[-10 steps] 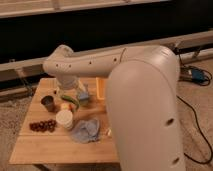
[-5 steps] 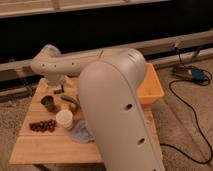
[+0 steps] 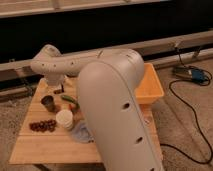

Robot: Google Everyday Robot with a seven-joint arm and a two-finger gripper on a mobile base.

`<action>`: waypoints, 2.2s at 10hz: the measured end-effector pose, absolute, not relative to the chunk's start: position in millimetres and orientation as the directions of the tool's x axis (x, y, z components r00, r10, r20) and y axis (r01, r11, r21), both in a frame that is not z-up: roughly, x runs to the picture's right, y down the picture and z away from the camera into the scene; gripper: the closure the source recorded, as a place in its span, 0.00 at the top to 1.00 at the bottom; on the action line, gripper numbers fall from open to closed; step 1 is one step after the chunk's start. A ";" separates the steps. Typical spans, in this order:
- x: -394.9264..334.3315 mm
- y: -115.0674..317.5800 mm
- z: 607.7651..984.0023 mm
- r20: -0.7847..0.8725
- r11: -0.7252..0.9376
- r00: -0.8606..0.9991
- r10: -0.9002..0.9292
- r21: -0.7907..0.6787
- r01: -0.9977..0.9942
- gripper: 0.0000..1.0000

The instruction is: Place eraser in paper cup

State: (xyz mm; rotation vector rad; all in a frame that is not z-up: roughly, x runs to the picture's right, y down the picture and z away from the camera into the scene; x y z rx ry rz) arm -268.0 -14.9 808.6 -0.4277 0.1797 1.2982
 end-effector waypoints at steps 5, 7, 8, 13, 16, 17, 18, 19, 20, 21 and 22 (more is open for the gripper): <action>-269.9 -25.0 846.6 -0.367 0.193 0.257 0.894 -0.202 -0.960 0.80; -277.4 -29.6 882.4 -0.366 0.197 0.262 0.893 -0.205 -0.959 0.80; -284.4 -31.4 894.9 -0.362 0.200 0.268 0.893 -0.213 -0.956 0.80; -312.3 -38.5 931.6 -0.338 0.193 0.264 0.903 -0.228 -0.954 0.80; -316.6 -35.5 949.0 -0.288 0.194 0.250 0.924 -0.210 -0.958 0.80; -320.1 -32.9 953.2 -0.271 0.200 0.253 0.929 -0.210 -0.957 0.80; -326.7 -30.4 957.4 -0.251 0.207 0.259 0.933 -0.213 -0.955 0.80; -330.7 -30.3 961.2 -0.237 0.213 0.262 0.936 -0.215 -0.953 0.80; -333.4 -30.0 965.8 -0.228 0.219 0.266 0.937 -0.214 -0.952 0.80; -336.2 -30.6 970.6 -0.219 0.225 0.271 0.937 -0.213 -0.951 0.80; -338.7 -31.4 975.9 -0.212 0.234 0.278 0.937 -0.212 -0.949 0.80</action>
